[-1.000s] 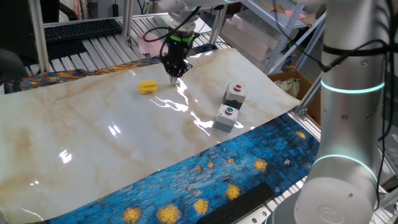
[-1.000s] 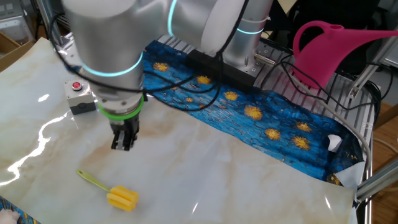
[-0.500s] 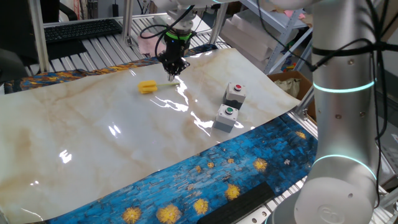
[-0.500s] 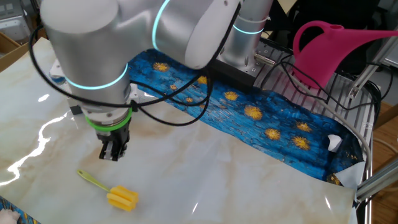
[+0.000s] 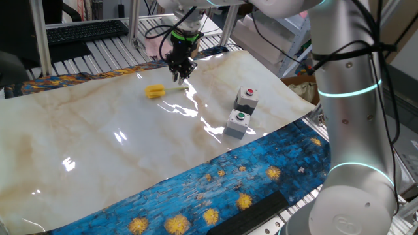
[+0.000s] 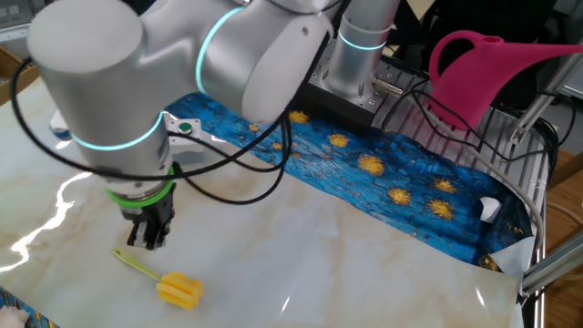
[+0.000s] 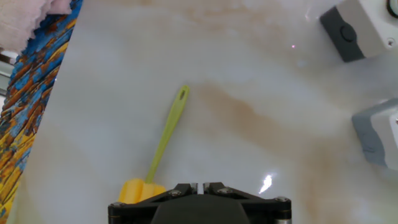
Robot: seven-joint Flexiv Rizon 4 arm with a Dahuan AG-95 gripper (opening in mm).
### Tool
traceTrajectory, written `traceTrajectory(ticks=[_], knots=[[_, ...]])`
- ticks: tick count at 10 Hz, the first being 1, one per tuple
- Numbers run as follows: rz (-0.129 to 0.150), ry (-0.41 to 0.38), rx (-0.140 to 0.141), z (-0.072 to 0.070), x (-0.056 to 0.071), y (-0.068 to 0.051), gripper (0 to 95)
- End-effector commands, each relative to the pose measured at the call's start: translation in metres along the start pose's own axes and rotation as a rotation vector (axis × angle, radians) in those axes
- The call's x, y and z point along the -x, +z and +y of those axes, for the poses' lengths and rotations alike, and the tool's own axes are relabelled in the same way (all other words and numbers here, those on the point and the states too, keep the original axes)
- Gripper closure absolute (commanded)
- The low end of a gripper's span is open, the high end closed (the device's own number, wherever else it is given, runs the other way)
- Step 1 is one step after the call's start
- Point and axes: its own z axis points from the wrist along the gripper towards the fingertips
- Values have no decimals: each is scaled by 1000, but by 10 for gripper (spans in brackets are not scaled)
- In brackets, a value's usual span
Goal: Scrub the table with a brush
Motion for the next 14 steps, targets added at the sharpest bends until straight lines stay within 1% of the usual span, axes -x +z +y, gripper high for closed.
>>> traceTrajectory(ticks=[1, 3, 6, 9, 11, 14], knots=[[-5, 0, 2, 3, 4, 3, 570], [-5, 6, 4, 9, 10, 7, 570], [-2, 6, 6, 15, 16, 15, 570], [3, 5, 8, 18, 18, 19, 570], [0, 3, 15, 21, 21, 26, 570], [-6, -9, 16, 23, 22, 33, 570]])
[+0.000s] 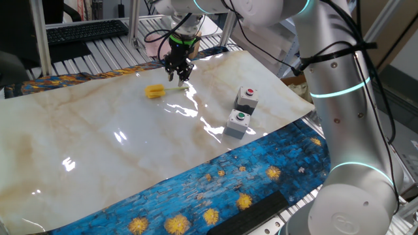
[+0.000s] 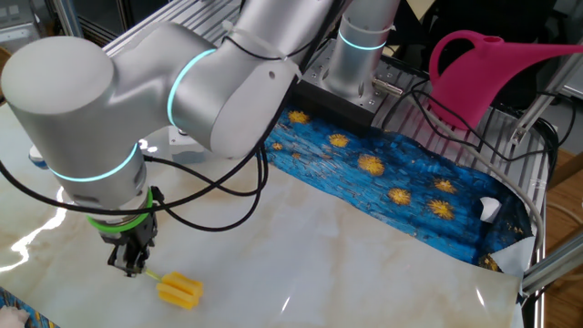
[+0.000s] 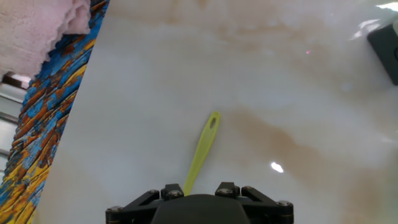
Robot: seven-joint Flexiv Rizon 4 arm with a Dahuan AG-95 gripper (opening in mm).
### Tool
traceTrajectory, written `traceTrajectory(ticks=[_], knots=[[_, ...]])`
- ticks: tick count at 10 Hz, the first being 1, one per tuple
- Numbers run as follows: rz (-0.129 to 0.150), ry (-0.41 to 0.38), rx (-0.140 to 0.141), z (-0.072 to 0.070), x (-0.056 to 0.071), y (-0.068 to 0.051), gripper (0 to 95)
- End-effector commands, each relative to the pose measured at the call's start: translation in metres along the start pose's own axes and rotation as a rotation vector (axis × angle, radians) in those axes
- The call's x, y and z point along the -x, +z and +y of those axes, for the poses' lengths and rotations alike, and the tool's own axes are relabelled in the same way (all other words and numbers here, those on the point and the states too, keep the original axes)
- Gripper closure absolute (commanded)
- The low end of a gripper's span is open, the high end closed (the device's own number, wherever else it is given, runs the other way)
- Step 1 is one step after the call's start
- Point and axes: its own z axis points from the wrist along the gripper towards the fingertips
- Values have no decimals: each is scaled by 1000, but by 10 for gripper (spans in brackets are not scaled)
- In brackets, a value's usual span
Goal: Scrub the table with a brush
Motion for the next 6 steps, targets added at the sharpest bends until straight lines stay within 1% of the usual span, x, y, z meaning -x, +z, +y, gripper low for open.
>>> traceTrajectory(ticks=[1, 3, 6], knots=[[-2, -4, 3, 2, 1, 5, 570], [-4, 1, 6, 2, 1, 10, 570], [-8, 4, 19, 2, 1, 17, 570]])
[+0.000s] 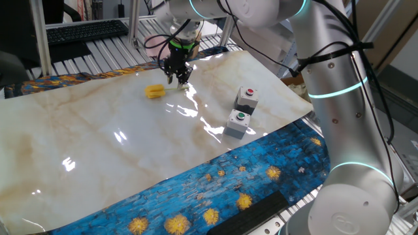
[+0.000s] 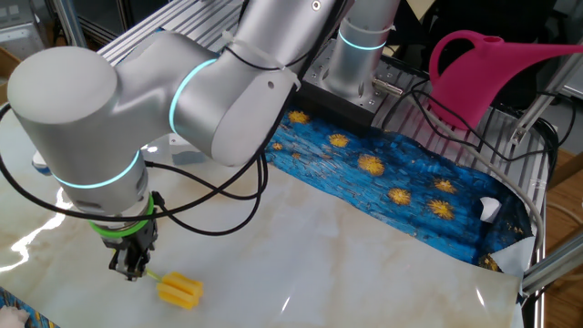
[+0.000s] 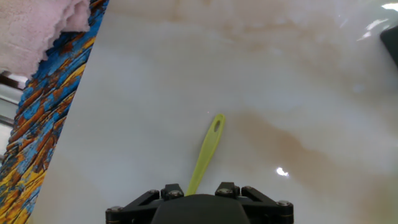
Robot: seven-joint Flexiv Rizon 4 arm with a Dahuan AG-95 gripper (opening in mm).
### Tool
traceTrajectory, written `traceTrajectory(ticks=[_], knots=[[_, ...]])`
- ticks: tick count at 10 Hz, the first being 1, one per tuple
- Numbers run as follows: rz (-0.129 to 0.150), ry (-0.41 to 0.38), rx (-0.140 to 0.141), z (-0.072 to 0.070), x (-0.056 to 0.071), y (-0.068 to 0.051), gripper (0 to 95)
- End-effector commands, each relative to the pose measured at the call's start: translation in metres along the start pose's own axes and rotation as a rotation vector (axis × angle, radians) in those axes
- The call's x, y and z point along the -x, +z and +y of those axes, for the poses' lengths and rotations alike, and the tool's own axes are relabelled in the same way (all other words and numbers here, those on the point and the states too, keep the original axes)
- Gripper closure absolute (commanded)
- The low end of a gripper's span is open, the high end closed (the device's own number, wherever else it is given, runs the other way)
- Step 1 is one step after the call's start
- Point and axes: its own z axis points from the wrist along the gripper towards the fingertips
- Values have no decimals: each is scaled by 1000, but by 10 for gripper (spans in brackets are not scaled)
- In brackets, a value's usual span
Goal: Scrub the table with a brush
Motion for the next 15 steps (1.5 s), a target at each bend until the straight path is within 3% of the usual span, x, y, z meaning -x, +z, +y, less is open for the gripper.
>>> traceTrajectory(ticks=[1, 8, 15], knots=[[-1, 0, 3, 0, 0, 3, 570], [-10, -3, 29, 3, 6, 20, 570], [-18, 6, 49, 2, 6, 26, 570]])
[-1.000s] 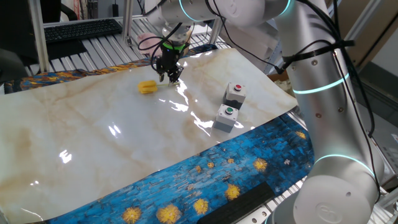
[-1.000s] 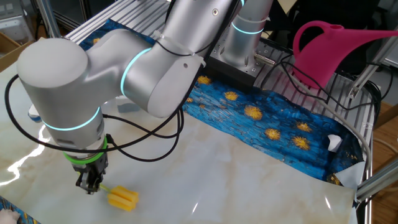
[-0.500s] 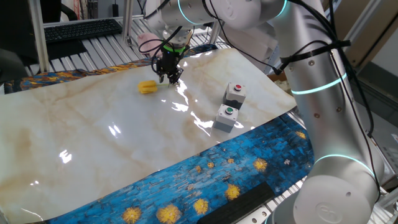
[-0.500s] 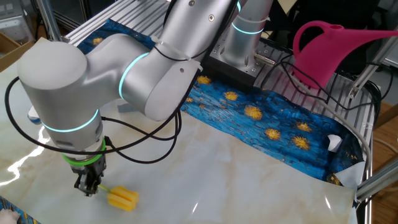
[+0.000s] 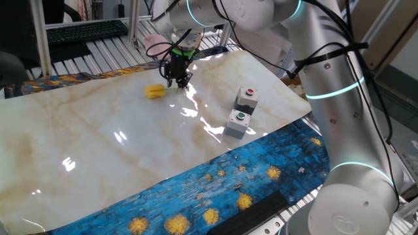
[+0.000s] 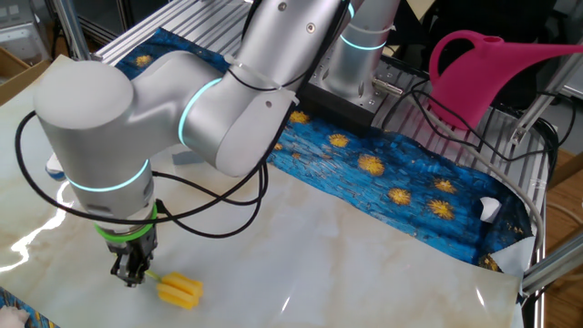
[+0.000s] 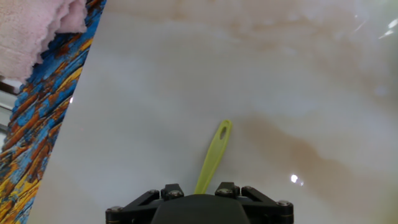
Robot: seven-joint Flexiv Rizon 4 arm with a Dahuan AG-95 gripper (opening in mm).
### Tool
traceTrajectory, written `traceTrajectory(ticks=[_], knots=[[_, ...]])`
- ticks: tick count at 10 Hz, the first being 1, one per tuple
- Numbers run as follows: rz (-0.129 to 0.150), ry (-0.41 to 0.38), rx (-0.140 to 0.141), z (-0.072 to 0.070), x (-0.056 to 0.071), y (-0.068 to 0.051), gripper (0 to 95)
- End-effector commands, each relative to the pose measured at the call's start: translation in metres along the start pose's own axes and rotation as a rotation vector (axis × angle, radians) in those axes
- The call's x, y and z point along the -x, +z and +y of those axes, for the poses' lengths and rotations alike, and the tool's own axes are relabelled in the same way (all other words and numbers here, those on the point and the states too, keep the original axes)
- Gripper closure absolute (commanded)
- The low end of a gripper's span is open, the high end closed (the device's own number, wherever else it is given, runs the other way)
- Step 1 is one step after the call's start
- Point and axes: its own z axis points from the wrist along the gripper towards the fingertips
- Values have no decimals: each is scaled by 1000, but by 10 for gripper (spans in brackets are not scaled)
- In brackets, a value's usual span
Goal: Scrub the table with a brush
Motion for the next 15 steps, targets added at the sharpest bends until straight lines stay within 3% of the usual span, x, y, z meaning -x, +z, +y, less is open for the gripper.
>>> traceTrajectory(ticks=[1, 3, 11, 13, 15], knots=[[-1, -6, 5, 0, 0, -1, 570], [-4, -12, 14, 0, 1, -1, 950], [-21, -38, 25, 1, 2, -3, 950], [-28, -80, 20, 3, 3, -9, 950], [-16, -137, 23, 5, 3, -20, 950]])
